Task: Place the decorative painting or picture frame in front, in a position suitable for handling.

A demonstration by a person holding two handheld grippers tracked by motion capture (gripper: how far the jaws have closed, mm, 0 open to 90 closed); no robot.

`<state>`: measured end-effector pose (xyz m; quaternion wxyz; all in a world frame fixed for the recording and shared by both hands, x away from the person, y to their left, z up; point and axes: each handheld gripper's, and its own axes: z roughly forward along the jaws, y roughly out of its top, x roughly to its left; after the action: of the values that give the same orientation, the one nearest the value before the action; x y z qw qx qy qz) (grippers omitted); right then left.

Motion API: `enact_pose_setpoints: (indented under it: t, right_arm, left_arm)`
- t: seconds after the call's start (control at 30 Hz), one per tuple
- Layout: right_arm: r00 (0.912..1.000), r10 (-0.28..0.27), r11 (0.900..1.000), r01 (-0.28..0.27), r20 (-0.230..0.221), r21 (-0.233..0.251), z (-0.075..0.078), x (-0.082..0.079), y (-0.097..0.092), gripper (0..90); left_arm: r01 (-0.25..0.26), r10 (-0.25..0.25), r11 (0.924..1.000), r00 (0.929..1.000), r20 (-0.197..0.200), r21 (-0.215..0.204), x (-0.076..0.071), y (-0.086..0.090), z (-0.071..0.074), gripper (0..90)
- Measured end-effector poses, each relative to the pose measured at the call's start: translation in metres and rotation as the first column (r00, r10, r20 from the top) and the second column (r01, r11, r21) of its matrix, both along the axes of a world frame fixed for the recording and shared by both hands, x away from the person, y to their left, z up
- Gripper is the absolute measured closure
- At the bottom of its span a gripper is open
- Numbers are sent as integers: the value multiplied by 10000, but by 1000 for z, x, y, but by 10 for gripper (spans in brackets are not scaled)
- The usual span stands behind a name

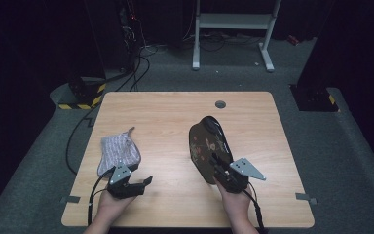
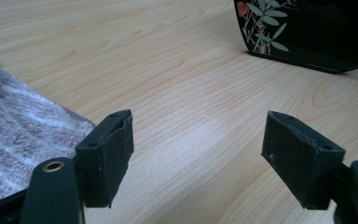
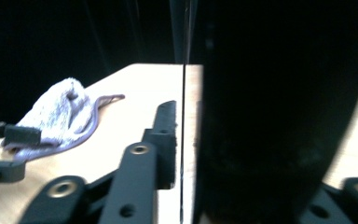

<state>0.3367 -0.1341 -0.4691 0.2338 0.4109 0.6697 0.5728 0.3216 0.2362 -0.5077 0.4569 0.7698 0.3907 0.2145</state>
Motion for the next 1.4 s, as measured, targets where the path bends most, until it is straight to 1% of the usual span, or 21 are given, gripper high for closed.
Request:
enact_pose_setpoints:
  t: [0.23, 0.27, 0.3, 0.33, 0.5, 0.57, 0.63, 0.7, 0.73, 0.8, 0.83, 0.93, 1.07, 1.13, 1.17, 1.23, 1.27, 1.3, 1.33, 1.37, 1.4]
  right_arm:
    - [9994, 320, 9973, -328, -119, -651, 1, -5, -5, 484]
    - [9987, 431, 9971, -447, -267, -609, 1, -4, -6, 472]
    - [9968, 619, 9954, -653, -499, -702, 1, -3, -8, 449]
    - [9962, 680, 9922, -733, -547, -1007, 1, -3, -8, 431]
    - [9958, 792, 9820, -857, -452, -1682, 2, -8, -10, 404]
    - [9971, 620, 9880, -676, -445, -1388, -1, -12, -13, 353]
    - [9991, 350, 9916, -378, -250, -1235, -9, -19, -15, 354]
    - [9981, 500, 9906, -543, -367, -1257, -12, -21, -17, 334]
    - [9979, 536, 9886, -581, -360, -1390, -11, -22, -18, 332]
    - [9988, 418, 9895, -448, -245, -1373, -11, -24, -24, 336]
    - [9986, 424, 9912, -459, -309, -1241, -12, -24, -26, 336]
    - [9981, 424, 9898, -482, -455, -1339, -17, -23, -30, 342]
    - [9974, 489, 9892, -556, -523, -1357, -18, -22, -30, 341]
    - [9972, 525, 9885, -596, -540, -1389, -18, -23, -28, 339]
    - [9970, 557, 9882, -628, -545, -1396, -18, -23, -27, 339]
    - [9968, 591, 9873, -662, -532, -1445, -18, -23, -25, 340]
    - [9966, 628, 9865, -700, -528, -1483, -18, -23, -25, 340]
    - [9963, 664, 9852, -742, -547, -1548, -18, -23, -23, 340]
    - [9960, 708, 9836, -788, -544, -1620, -19, -22, -22, 340]
    - [9958, 738, 9830, -819, -547, -1641, -19, -22, -22, 341]
    - [9955, 762, 9835, -845, -570, -1602, -19, -21, -22, 342]
  left_arm:
    - [96, -95, 10000, 9998, 161, -14, 5, -3, 1, 263]
    - [72, -72, 10000, 9998, 190, -24, 6, -3, 1, 265]
    - [99, -98, 10000, 9998, 189, -14, 8, -3, 2, 265]
    - [116, -116, 9999, 9997, 209, -13, 9, -4, 2, 265]
    - [206, -207, 9997, 9997, 120, 107, 13, -5, 3, 265]
    - [199, -202, 9997, 9996, 202, 171, 14, -4, 5, 264]
    - [101, -106, 9998, 9995, 290, 173, 15, -1, 8, 264]
    - [-17, 16, 10000, 9995, 300, 41, 15, 3, 13, 264]
    - [-85, 85, 10000, 9997, 231, 22, 16, 6, 16, 264]
    - [-271, 270, 9996, 9993, 270, 21, 16, 13, 21, 265]
    - [-358, 356, 9994, 9990, 254, 44, 16, 17, 24, 266]
    - [-656, 651, 9976, 9976, 238, 215, 16, 32, 31, 286]
    - [-1211, 1209, 9926, 9918, 423, 27, 16, 55, 40, 296]
    - [-1677, 1663, 9856, 9846, 537, 219, 16, 63, 45, 263]
    - [-1769, 1756, 9840, 9832, 494, 234, 17, 66, 46, 237]
    - [-2050, 2049, 9786, 9787, 92, 177, 22, 73, 47, 172]
    - [-2216, 2218, 9748, 9751, -47, 269, 26, 76, 46, 143]
    - [-2234, 2239, 9738, 9746, -71, 412, 30, 78, 44, 146]
    - [-2340, 2357, 9699, 9717, -173, 670, 35, 80, 42, 144]
    - [-2429, 2465, 9671, 9682, -426, 760, 42, 83, 39, 139]
    - [-2382, 2448, 9676, 9662, -811, 836, 49, 86, 36, 122]
